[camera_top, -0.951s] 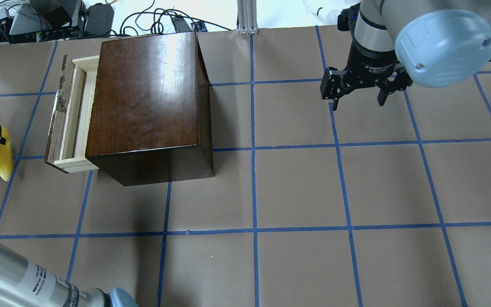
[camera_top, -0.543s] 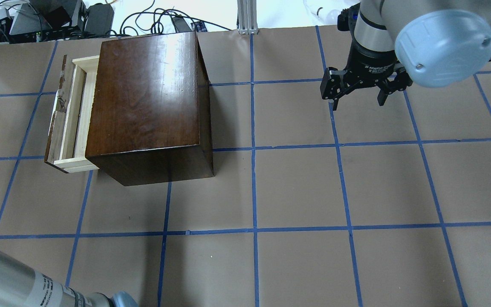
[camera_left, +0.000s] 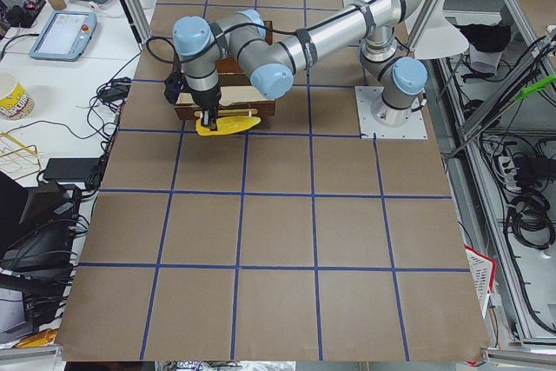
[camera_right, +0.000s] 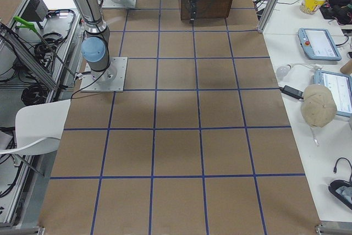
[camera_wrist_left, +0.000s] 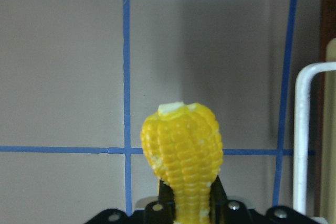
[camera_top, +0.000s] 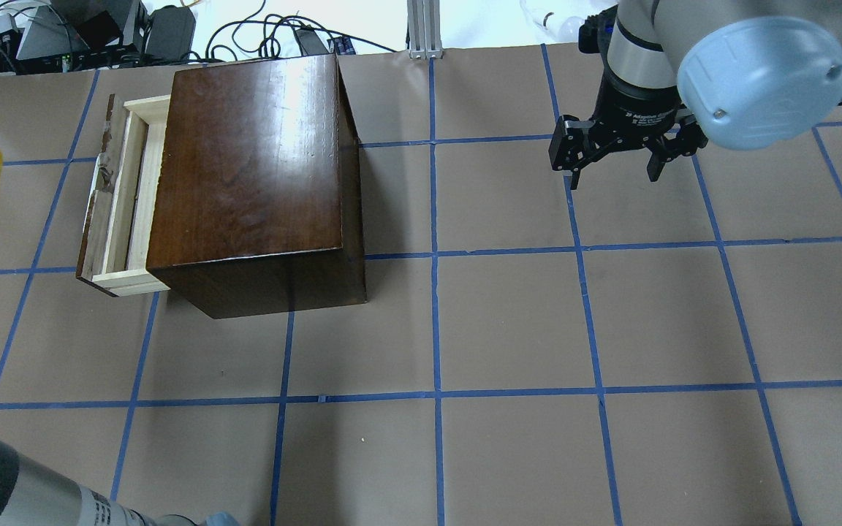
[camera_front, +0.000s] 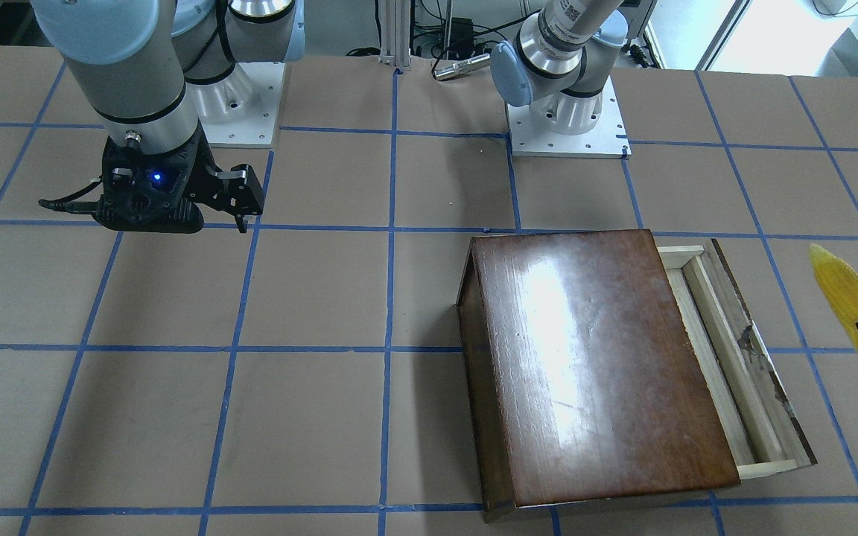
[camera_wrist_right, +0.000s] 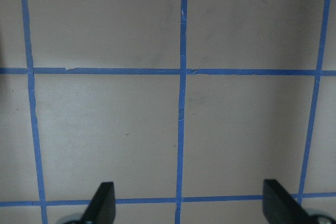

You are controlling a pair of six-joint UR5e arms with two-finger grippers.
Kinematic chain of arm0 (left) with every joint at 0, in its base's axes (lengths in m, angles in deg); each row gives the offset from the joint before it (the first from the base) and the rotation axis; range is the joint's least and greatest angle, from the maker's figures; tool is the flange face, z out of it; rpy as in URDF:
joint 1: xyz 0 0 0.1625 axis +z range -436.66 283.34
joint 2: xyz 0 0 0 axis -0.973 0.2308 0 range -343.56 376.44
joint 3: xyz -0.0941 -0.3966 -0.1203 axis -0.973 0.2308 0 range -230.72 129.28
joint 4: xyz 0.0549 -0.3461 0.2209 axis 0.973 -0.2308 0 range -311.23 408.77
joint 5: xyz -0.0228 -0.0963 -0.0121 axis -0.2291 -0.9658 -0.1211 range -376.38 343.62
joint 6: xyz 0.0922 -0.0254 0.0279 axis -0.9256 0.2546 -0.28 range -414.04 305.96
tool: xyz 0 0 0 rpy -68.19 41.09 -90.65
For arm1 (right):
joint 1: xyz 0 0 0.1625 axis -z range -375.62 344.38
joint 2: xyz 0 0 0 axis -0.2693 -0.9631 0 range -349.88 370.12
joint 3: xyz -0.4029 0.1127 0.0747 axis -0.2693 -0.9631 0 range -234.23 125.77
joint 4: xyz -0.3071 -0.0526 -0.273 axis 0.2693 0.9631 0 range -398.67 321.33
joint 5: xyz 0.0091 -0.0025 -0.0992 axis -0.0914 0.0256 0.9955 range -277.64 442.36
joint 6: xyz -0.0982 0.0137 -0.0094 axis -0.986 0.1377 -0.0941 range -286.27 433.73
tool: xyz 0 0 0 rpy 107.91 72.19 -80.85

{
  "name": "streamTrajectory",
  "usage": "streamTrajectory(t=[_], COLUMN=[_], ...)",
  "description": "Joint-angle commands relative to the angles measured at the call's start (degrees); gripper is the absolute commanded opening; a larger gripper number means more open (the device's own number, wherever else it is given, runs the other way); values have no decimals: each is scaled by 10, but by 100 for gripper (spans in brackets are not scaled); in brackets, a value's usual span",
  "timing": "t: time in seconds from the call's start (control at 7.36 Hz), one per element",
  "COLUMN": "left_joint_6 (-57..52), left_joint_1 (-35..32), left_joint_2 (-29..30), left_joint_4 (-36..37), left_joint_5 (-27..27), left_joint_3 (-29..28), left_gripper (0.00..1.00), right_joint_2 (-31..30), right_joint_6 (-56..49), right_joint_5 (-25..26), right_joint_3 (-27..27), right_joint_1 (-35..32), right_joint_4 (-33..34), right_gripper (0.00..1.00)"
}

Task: Open drawer and put corn inside
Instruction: 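Lift the corn and carry it over the open drawer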

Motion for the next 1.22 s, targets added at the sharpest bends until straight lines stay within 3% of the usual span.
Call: streamTrajectory(t=[0.0,0.41,1.09], left_joint_6=[-1,17,91], left_joint_1=[-68,-116,-115], left_joint_2=[-18,-4,3], left_joint_4=[-12,-13,3], left_joint_5=[3,-1,-6], left_joint_3=[6,8,40], left_gripper=[0,0,0], right_joint_2=[0,-1,-1], right_joint_6=[0,0,0], right_joint_5=[1,0,2], right_joint_3=[0,-1,0], right_joint_1=[0,0,0], right_joint_4=[1,0,0], right_gripper=[100,100,100])
